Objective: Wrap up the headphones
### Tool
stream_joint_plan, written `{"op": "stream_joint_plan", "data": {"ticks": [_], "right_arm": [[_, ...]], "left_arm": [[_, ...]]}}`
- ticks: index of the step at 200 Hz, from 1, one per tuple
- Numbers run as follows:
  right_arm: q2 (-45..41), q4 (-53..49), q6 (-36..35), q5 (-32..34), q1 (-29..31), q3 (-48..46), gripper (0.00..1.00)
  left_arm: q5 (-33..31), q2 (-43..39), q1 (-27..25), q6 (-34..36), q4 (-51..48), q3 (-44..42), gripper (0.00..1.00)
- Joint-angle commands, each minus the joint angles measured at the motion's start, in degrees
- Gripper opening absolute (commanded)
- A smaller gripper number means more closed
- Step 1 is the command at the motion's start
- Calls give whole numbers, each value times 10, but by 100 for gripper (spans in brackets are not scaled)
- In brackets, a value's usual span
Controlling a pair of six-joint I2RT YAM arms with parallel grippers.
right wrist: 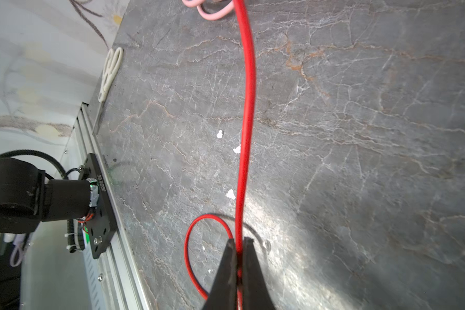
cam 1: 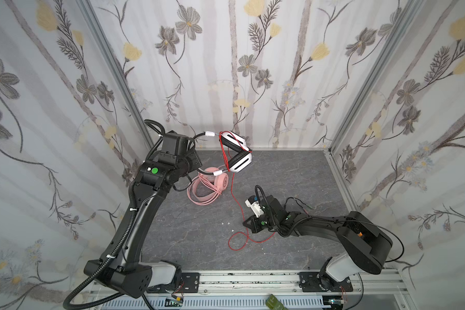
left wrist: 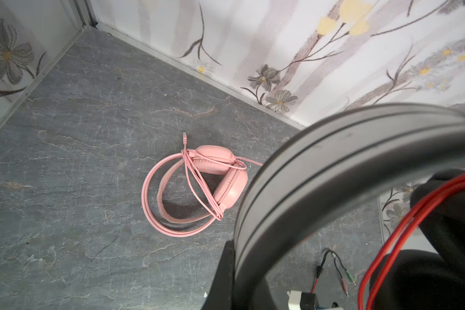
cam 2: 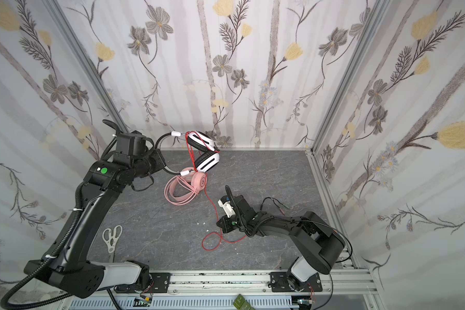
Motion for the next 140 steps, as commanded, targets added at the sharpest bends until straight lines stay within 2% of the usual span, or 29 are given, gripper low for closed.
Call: {"op": "stream_joint_plan", "data": {"ticks": [1, 36, 51, 111, 140], "right_arm": [[-4, -46, -37, 46, 22, 18, 5], [-8, -87, -62, 85, 57, 39, 4], [-11, -105, -73, 98, 70, 57, 4], [-72, -201, -123, 173, 122, 80, 4], [-138, -264, -170, 203, 163, 103, 5]], "left_arm": [[-4, 36, 20, -53, 33, 42, 0], [-129, 105, 22, -73, -49, 127, 0], [-162, 124, 22, -69, -65, 148, 0], [-237, 143, 21, -46, -65, 135, 0], [-314, 155, 0, -24, -79, 131, 0]]}}
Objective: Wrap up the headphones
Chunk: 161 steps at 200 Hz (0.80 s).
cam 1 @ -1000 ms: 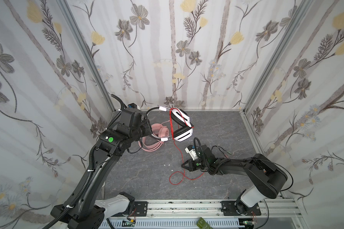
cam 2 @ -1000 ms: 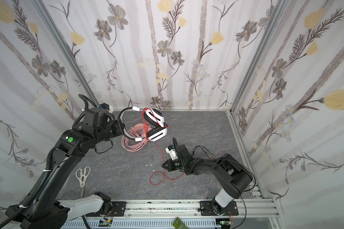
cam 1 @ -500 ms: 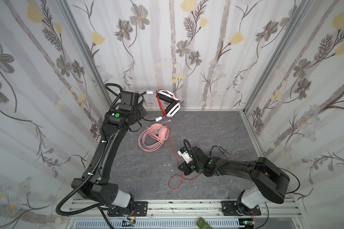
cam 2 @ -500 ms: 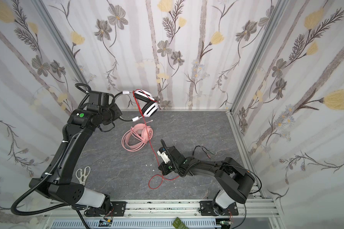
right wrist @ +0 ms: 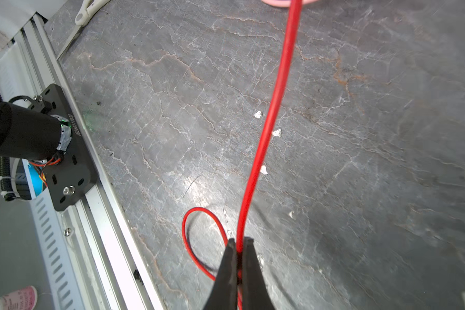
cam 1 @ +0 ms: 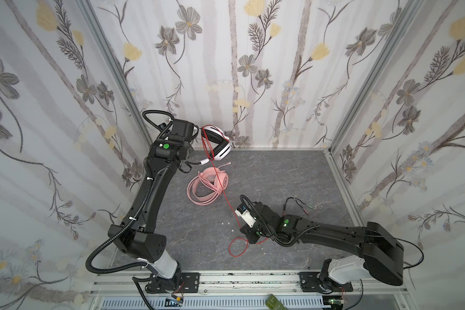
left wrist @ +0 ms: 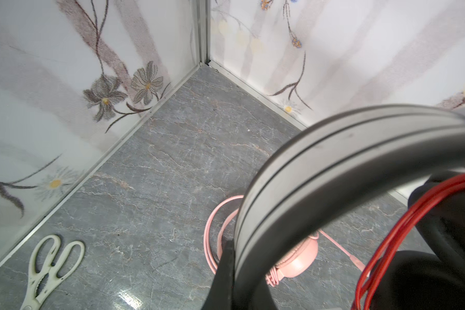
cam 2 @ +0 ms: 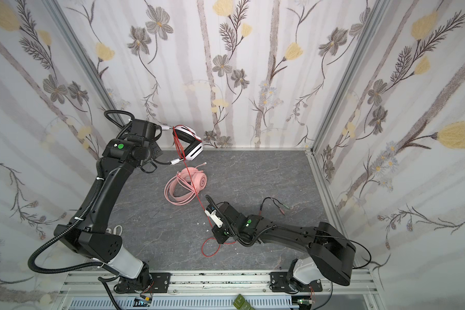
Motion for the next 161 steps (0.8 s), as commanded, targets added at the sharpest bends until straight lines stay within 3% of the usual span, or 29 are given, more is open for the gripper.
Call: {"op": "stream_joint_plan", "data": {"ticks": [1, 40, 78, 117, 161], "right_arm": [[-39, -61, -55, 42, 28, 23, 5], [-107, -180, -109, 120, 59, 89, 6], [-166, -258, -139, 228, 59, 156, 4], [-226, -267, -165, 315, 51, 199, 1], [-254, -259, -181, 308, -12, 237, 0]], "left_arm": [[-94, 7, -15, 11, 15, -2, 0], [-254, 27, -76, 96, 22, -6, 0], [-328, 16, -130, 182, 73, -49, 0], [-355, -19, -181, 282, 164, -130, 0], [-332, -59, -244, 384, 229, -207, 0]]}}
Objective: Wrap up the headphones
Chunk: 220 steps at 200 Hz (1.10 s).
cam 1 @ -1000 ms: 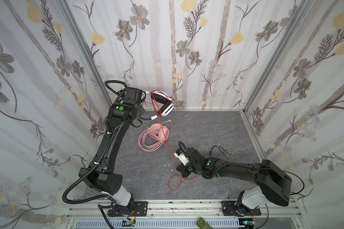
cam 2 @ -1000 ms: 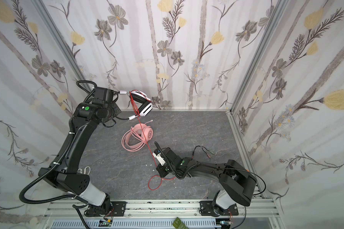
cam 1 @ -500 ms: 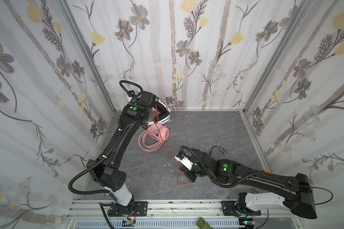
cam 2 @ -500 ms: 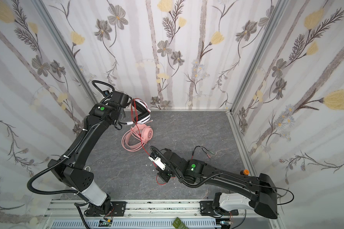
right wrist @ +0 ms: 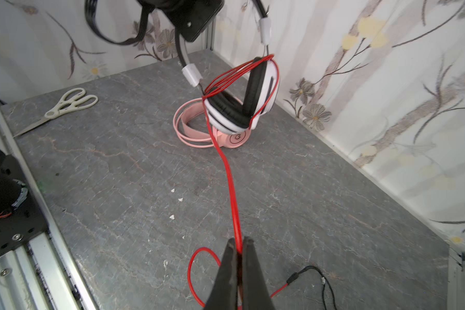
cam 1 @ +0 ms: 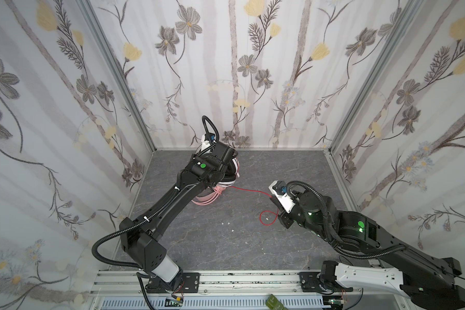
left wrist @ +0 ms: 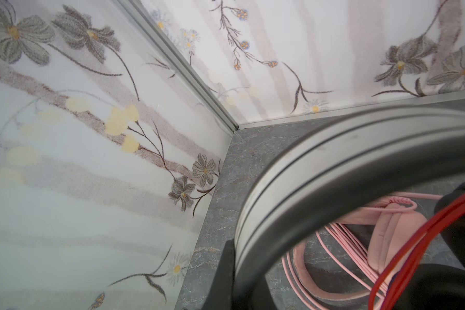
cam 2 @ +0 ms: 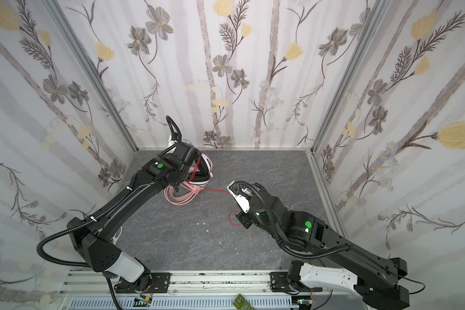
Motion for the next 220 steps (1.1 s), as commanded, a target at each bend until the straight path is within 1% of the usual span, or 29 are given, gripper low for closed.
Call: {"op": "stream_joint_plan", "data": {"ticks": [1, 28, 52, 59, 68, 71, 88, 108, 125, 154, 190, 220], "right_arm": [[-8, 4, -22, 17, -30, 15, 0], [-8, 17, -31, -4, -76, 24, 0], [1, 25, -32, -23, -124, 25, 0], [3, 27, -30, -32, -141, 25, 0], [7, 31, -25, -48, -156, 24, 0], [8, 32, -23, -54, -176, 23, 0], [14, 43, -14, -97, -222, 18, 0], [28, 57, -7, -145, -263, 10, 0], [42, 81, -2, -189, -294, -6, 0], [66, 119, 17, -255, -331, -29, 0], [93, 154, 38, -322, -353, -65, 1], [104, 194, 62, -375, -357, -111, 1]], "left_arm": [[-16, -22, -25, 70, 77, -24, 0], [95, -58, -64, 116, 59, -55, 0], [175, -103, -94, 122, 55, -82, 0], [204, -117, -99, 121, 52, -106, 0], [239, -134, -106, 120, 49, -118, 0], [249, -138, -109, 119, 48, -122, 0], [303, -166, -125, 119, 39, -142, 0], [360, -198, -147, 119, 36, -158, 0], [377, -211, -162, 114, 34, -162, 0], [417, -224, -167, 107, 33, -158, 0], [454, -234, -167, 92, 42, -147, 0], [496, -246, -166, 62, 63, -133, 0]]}}
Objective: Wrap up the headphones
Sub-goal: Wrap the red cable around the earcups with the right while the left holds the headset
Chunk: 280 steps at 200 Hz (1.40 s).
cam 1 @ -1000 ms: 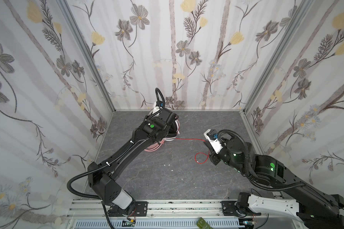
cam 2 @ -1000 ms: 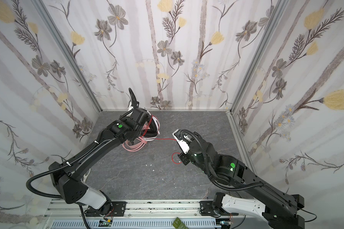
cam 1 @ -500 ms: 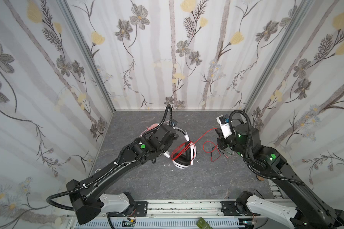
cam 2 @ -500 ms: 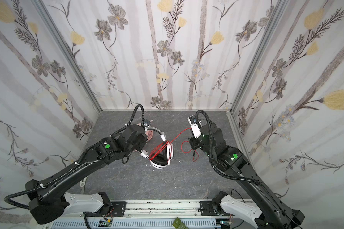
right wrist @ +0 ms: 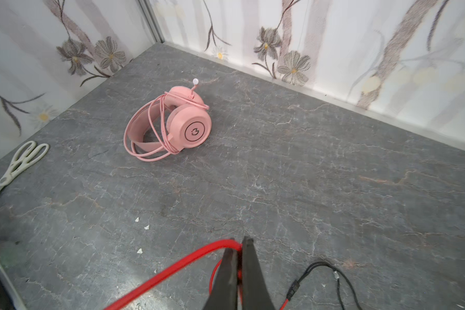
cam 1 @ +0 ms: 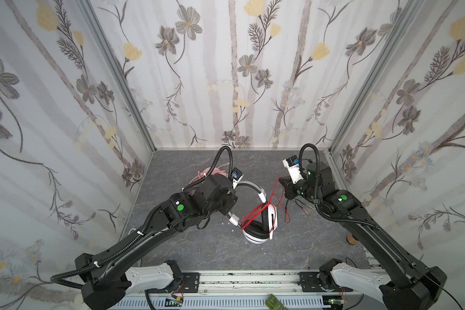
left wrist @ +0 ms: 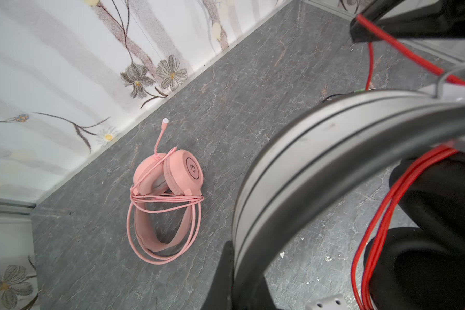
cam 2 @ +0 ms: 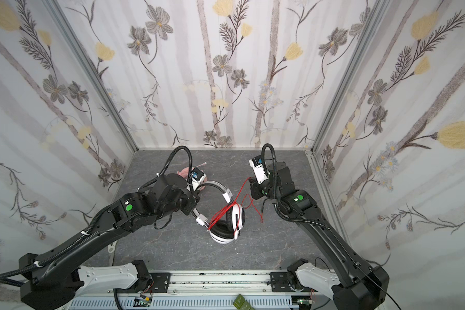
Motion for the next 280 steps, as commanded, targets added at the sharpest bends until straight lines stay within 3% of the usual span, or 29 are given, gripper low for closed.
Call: {"op": "stream_joint_plan", "data": {"ticks": [1, 52, 90, 115, 148, 177, 280], "right_arm": [[7, 70, 28, -50, -3, -27, 1], [16, 143, 72, -138, -4, -86, 3], [10, 226, 127, -215, -1, -144, 5], [6, 237, 138, -217, -1, -168, 9], [-12, 209, 122, -188, -2, -176, 42], [-44, 186, 115, -146, -9, -197, 59], [-98, 185, 138, -128, -21, -278, 60]], "left_arm": [[67, -13, 0, -34, 48, 17, 0], [141, -12, 5, -89, 70, 93, 0], [117, -4, 15, -130, 76, 131, 0], [90, 4, 28, -155, 65, 151, 0], [71, 13, 48, -194, 45, 173, 0], [69, 24, 69, -225, 20, 204, 0], [95, 23, 110, -254, 5, 233, 0]]}}
